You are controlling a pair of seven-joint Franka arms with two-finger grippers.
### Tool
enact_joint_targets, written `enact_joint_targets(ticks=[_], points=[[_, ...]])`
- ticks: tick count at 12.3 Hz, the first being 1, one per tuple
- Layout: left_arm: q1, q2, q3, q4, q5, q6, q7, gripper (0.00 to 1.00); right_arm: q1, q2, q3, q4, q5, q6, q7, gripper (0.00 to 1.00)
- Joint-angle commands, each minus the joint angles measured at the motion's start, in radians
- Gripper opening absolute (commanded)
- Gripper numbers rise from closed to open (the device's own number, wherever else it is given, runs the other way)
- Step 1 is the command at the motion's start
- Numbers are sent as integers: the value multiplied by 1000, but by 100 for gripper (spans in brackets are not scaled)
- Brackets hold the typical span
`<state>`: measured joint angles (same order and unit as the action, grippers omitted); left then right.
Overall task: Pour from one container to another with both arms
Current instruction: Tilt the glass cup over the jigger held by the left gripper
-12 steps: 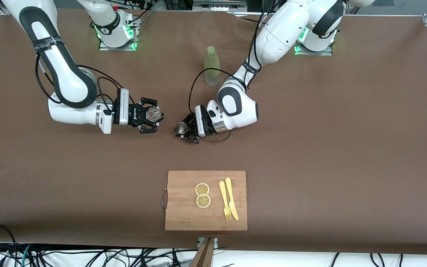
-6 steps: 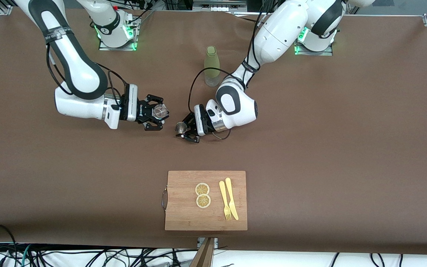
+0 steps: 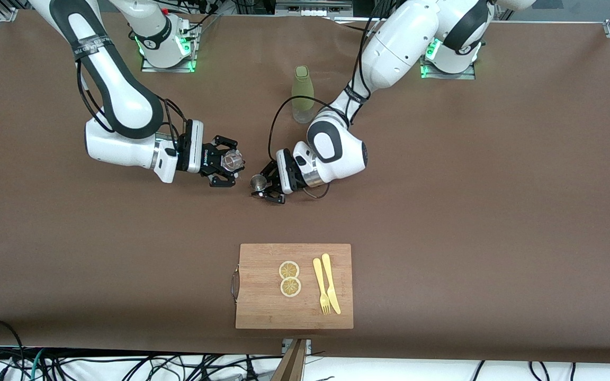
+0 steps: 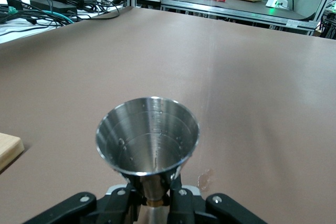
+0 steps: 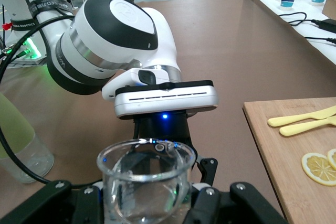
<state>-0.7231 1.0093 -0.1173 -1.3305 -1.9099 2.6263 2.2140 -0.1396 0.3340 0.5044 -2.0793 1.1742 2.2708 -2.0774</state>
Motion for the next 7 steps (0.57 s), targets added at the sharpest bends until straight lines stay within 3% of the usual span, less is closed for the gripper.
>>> enact_joint_targets(ticks=[1,7], points=[[-18,17,5,37,-43,21,-1,0,29,-27,2,-24,12,54,40,6],[-33,23,5,51,-43,60,1,0,60,-3,2,-21,2,143,95,6]])
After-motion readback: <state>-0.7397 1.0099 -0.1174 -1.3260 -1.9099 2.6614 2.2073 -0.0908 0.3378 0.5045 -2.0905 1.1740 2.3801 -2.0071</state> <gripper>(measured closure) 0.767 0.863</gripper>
